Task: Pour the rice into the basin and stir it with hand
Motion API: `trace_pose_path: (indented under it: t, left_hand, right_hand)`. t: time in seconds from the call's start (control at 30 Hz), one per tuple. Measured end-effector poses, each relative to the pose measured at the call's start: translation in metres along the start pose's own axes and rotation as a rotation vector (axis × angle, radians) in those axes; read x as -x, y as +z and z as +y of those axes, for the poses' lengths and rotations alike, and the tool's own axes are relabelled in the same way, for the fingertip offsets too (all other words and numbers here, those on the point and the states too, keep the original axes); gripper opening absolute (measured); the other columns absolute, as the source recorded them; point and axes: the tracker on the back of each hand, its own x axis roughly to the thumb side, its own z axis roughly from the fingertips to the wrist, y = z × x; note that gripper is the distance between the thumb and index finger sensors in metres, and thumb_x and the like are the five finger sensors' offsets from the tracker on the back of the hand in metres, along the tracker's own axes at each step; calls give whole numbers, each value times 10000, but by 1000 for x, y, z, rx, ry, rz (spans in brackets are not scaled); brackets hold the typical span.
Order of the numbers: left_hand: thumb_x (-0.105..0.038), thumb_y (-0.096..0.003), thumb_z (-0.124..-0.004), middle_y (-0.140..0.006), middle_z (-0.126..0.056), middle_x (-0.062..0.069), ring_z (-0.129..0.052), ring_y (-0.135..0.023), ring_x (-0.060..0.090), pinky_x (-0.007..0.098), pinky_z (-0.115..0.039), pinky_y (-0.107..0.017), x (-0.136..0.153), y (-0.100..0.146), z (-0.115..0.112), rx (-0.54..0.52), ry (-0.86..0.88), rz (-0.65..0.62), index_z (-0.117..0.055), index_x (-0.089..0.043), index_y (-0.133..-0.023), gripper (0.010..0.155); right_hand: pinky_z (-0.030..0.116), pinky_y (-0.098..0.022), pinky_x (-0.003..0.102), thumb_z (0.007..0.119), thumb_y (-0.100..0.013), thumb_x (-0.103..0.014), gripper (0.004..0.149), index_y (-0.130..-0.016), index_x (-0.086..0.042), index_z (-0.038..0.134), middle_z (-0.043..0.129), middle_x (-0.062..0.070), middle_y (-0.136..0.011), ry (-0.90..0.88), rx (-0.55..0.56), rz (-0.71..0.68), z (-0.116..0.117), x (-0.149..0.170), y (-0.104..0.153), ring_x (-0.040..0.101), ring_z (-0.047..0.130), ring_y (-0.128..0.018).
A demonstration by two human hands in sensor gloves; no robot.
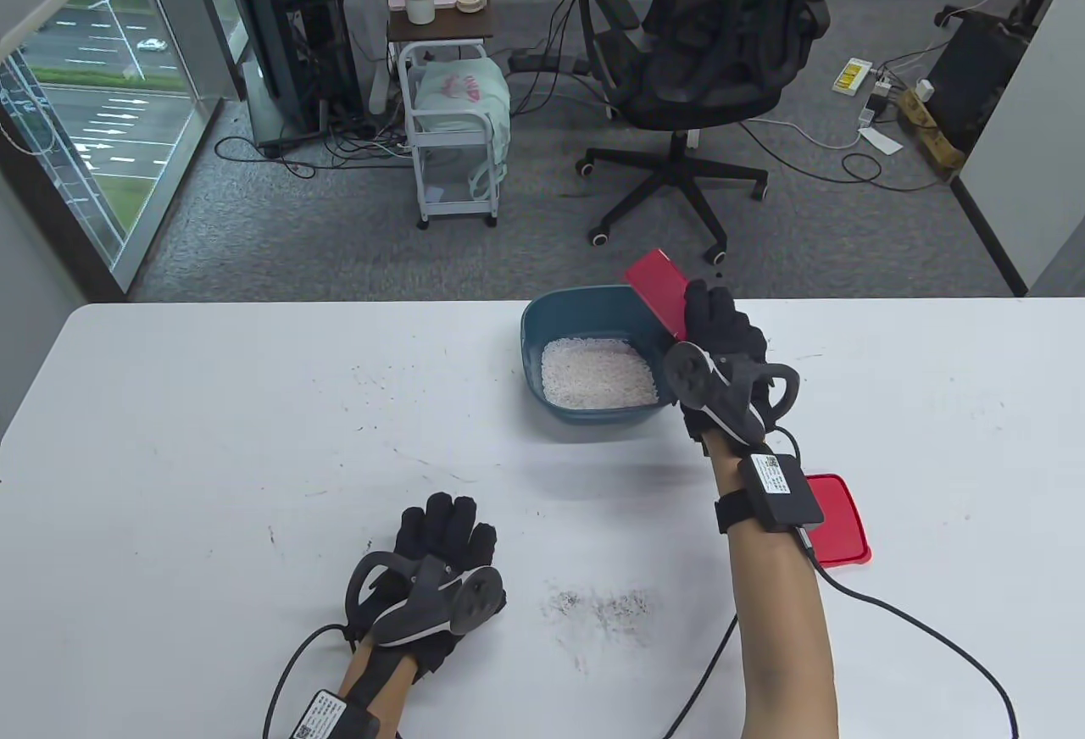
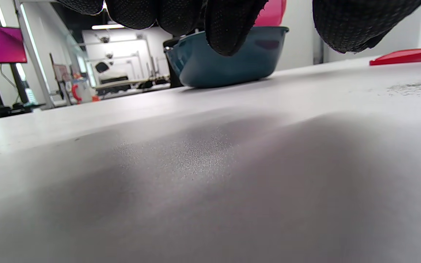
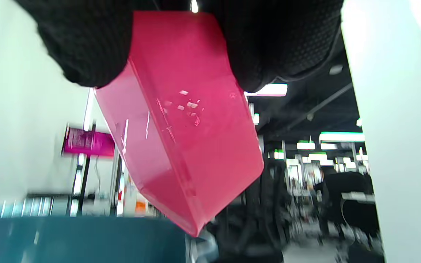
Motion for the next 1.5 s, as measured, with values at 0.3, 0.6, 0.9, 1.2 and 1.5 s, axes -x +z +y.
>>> trace_pose_path:
  t: [0.3,0.6,0.9,1.2,1.5]
  left_hand:
    - [-646,-369,-766,-1169,-527,219,-524,-1064,552,726,-516,-735,0,0,0,2,5,-1,-695,-188,-1057,829]
    - [-647,-369,-766,-1168,-528,222,-528,-1062,552,725,-518,-734,-1,0,-1,6,-1,-3,-697,-185,-1057,832]
    - [-647,-370,-765,-1169,-526,222,-525,-1062,554,727,-516,-734,-1,0,-1,13,3,-3,-696,-188,-1057,829]
    - [-647,-371,-764,-1169,-526,223,-524,-1063,554,726,-516,-734,-2,0,-2,17,-2,-4,-696,-185,-1058,831]
    - [-648,-369,-764,-1169,-528,221,-527,-1062,553,725,-519,-734,-2,-1,-2,24,-5,-5,-697,-188,-1057,830]
  right_hand:
    - [864,-401,544,945,-229,-495,824,-920,-144,665,746,194,-861,79,148,-17,-10,-2,8,405,990,-535]
    - [853,-414,557,948,-240,-464,818,-935,-147,655,734,197,-877,51,-9,28,-5,4,1,419,982,-550]
    - [844,-414,561,944,-248,-449,803,-934,-147,656,720,208,-878,68,152,42,-10,5,10,424,969,-550]
    - [850,-417,557,942,-250,-465,798,-930,-148,671,727,205,-876,109,167,24,-5,10,20,412,975,-548]
    - [852,-410,564,930,-257,-465,804,-939,-132,663,718,224,-874,-91,70,142,-10,32,17,422,977,-540]
